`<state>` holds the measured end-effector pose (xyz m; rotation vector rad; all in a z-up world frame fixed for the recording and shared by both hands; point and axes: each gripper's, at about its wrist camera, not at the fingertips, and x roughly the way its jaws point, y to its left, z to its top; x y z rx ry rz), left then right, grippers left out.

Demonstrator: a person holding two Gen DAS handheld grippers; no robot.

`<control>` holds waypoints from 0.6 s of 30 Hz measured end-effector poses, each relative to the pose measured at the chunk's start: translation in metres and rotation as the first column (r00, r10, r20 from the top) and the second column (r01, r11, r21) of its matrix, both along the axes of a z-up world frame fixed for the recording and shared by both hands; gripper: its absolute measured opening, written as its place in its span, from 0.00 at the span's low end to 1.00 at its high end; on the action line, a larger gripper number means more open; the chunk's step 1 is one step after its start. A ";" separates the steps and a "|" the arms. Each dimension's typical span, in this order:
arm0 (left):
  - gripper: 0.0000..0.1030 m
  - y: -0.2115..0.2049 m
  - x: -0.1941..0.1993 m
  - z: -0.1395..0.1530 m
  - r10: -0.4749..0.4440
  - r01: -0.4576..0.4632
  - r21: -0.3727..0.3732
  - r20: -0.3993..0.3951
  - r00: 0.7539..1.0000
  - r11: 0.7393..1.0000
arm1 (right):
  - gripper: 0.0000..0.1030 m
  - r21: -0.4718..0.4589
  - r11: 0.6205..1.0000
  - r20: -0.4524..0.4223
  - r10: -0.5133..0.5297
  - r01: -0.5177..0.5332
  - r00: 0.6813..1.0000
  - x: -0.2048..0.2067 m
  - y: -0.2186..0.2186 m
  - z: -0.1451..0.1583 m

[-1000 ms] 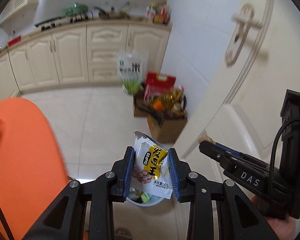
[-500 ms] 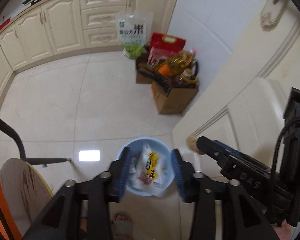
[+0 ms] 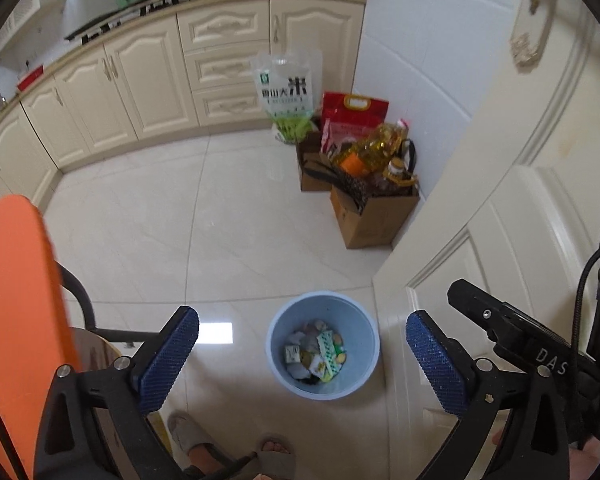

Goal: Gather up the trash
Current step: 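Move both open tools back to the trash on the table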

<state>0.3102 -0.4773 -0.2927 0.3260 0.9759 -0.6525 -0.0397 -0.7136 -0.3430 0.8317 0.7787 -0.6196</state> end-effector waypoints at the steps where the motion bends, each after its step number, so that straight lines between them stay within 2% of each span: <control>1: 0.99 0.006 -0.007 0.005 0.002 -0.002 -0.007 0.011 1.000 1.000 | 1.00 -0.011 1.000 -0.001 -0.006 0.006 1.000 -0.002 0.004 0.007; 5: 0.99 0.033 -0.037 0.032 0.016 -0.013 -0.058 0.066 0.998 0.998 | 1.00 -0.051 0.999 0.021 -0.004 0.005 1.000 -0.009 0.021 0.034; 10: 0.99 0.080 -0.075 0.070 0.043 -0.024 -0.132 0.144 0.989 0.991 | 1.00 -0.124 0.992 0.068 0.019 -0.011 0.997 -0.014 0.053 0.083; 18: 0.99 0.198 -0.143 0.118 0.152 -0.085 -0.261 0.247 0.957 0.962 | 1.00 -0.272 0.960 0.138 0.111 -0.070 0.984 -0.007 0.130 0.167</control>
